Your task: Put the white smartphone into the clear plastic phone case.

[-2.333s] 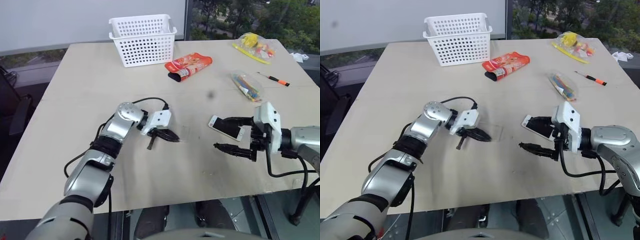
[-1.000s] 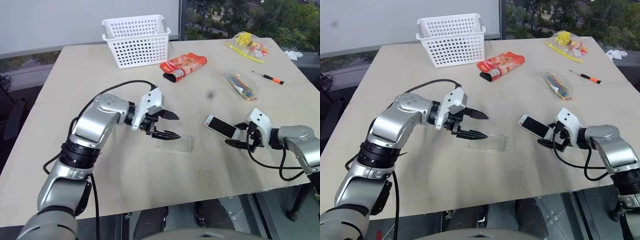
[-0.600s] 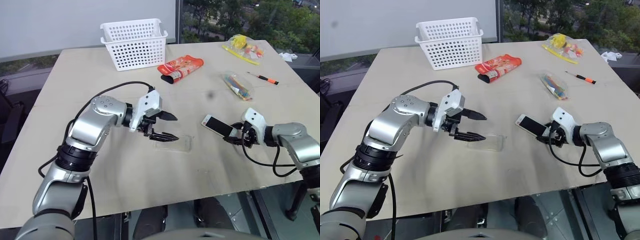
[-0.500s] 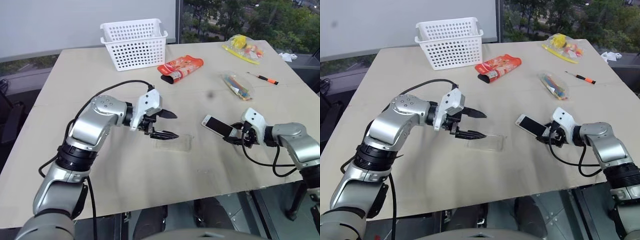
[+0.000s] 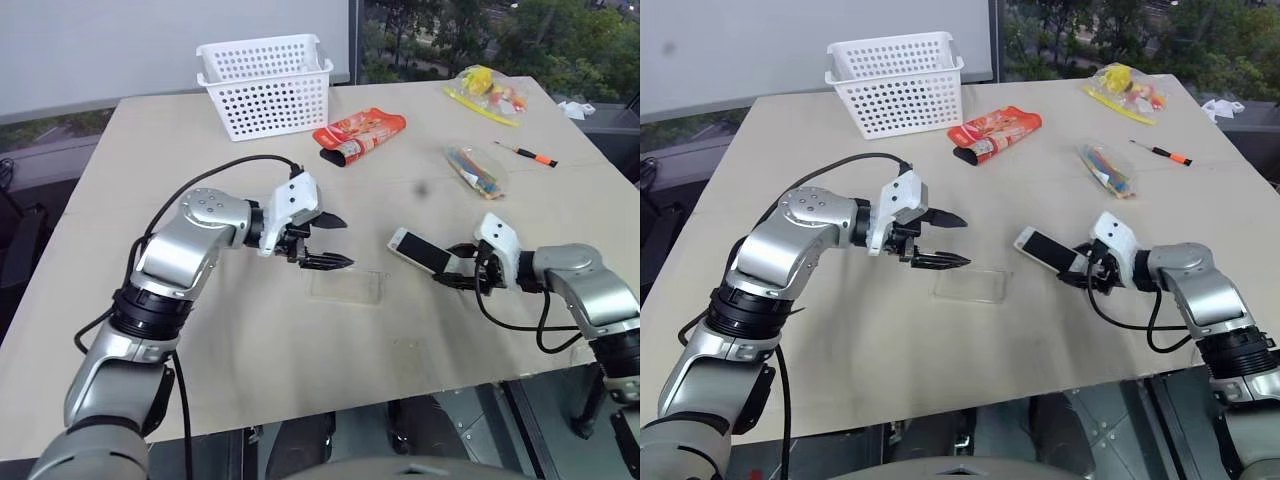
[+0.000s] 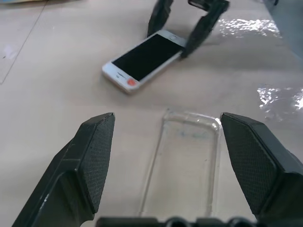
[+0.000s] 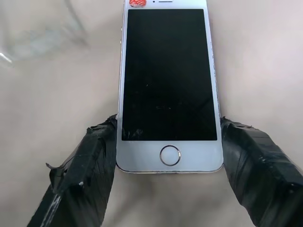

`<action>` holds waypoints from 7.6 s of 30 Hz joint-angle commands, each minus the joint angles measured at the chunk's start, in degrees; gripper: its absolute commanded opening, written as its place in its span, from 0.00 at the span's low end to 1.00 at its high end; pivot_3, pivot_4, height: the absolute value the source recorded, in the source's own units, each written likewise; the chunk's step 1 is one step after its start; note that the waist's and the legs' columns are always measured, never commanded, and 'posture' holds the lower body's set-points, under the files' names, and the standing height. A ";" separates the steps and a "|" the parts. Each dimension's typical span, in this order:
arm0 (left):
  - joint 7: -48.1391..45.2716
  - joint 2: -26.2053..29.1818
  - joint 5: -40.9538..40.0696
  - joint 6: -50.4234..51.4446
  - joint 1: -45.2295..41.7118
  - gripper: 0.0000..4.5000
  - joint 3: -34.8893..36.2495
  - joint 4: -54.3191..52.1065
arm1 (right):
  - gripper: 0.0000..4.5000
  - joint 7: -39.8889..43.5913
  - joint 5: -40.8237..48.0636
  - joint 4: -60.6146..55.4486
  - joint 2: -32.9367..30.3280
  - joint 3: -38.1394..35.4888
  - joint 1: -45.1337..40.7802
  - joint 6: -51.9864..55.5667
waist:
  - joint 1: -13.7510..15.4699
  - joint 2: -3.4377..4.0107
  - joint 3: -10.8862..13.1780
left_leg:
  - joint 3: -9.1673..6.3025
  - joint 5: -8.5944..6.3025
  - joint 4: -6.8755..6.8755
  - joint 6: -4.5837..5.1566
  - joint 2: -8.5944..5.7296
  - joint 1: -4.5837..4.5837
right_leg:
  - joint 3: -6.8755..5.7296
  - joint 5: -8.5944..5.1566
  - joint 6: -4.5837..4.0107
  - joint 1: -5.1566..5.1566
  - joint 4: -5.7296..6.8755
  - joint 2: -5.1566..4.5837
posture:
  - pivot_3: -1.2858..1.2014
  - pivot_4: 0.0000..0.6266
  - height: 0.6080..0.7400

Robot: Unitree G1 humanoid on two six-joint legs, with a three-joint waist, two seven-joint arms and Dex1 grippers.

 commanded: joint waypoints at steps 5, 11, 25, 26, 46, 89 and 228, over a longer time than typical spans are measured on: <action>-0.31 0.66 -1.02 -2.26 -0.93 0.83 2.47 1.67 | 0.65 3.70 2.28 -14.52 -2.43 3.66 -3.49 5.18 | 0.97 0.00 0.00 | -0.18 0.01 0.05 -0.01 -0.08 -0.71 | -0.21 0.14 0.20 -0.57 0.00 -0.01 | 0.52 0.24 1.00; -0.27 -0.58 0.17 -5.06 0.05 0.77 0.48 2.36 | 0.65 3.78 0.84 -21.05 -4.94 8.35 -3.10 7.67 | 1.03 0.00 0.01 | -0.13 0.01 0.07 -0.01 -0.16 -0.78 | -0.16 0.13 0.21 -0.61 -0.05 -0.09 | 0.52 0.24 1.00; -2.34 -2.59 7.63 -15.87 2.17 0.01 -7.62 4.49 | 0.65 4.41 -5.20 -20.06 -8.30 13.52 -4.54 6.77 | 0.63 0.00 0.01 | -0.10 0.01 0.10 -0.01 -0.15 -0.75 | -0.15 0.13 0.20 -0.61 -0.02 -0.07 | 0.52 0.24 1.00; -2.34 -2.86 7.97 -16.22 2.28 0.01 -7.85 4.57 | 0.65 4.22 -5.46 -20.01 -8.18 13.65 -4.69 7.04 | 0.59 0.00 0.00 | -0.11 0.01 0.10 -0.01 -0.15 -0.75 | -0.16 0.13 0.20 -0.61 -0.02 -0.07 | 0.52 0.24 1.00; -1.88 -6.17 12.74 -17.52 3.97 0.01 -11.72 4.83 | 0.65 5.40 -6.39 -19.87 -7.06 16.36 -8.31 11.50 | 0.54 0.00 0.00 | -0.13 0.01 0.10 -0.01 -0.14 -0.75 | -0.15 0.13 0.20 -0.61 0.00 -0.07 | 0.52 0.24 1.00; -1.49 -7.45 20.22 -23.43 4.82 0.00 -15.01 10.76 | 0.01 1.86 -6.20 -21.65 -7.86 15.33 -8.31 13.10 | 1.36 0.28 -0.33 | -0.11 0.01 0.28 0.00 -0.14 -0.52 | -0.15 0.00 -0.02 -0.36 0.03 -0.09 | 0.52 0.24 1.00; -9.22 9.21 10.93 -9.11 11.56 0.00 -5.07 0.87 | 0.01 -3.66 -7.65 -19.51 3.60 23.00 -13.97 28.38 | 0.46 0.24 -0.42 | -0.09 0.01 0.07 -0.01 -0.07 -0.73 | -0.16 -0.01 -0.03 -0.76 0.18 -0.04 | 0.52 0.24 1.00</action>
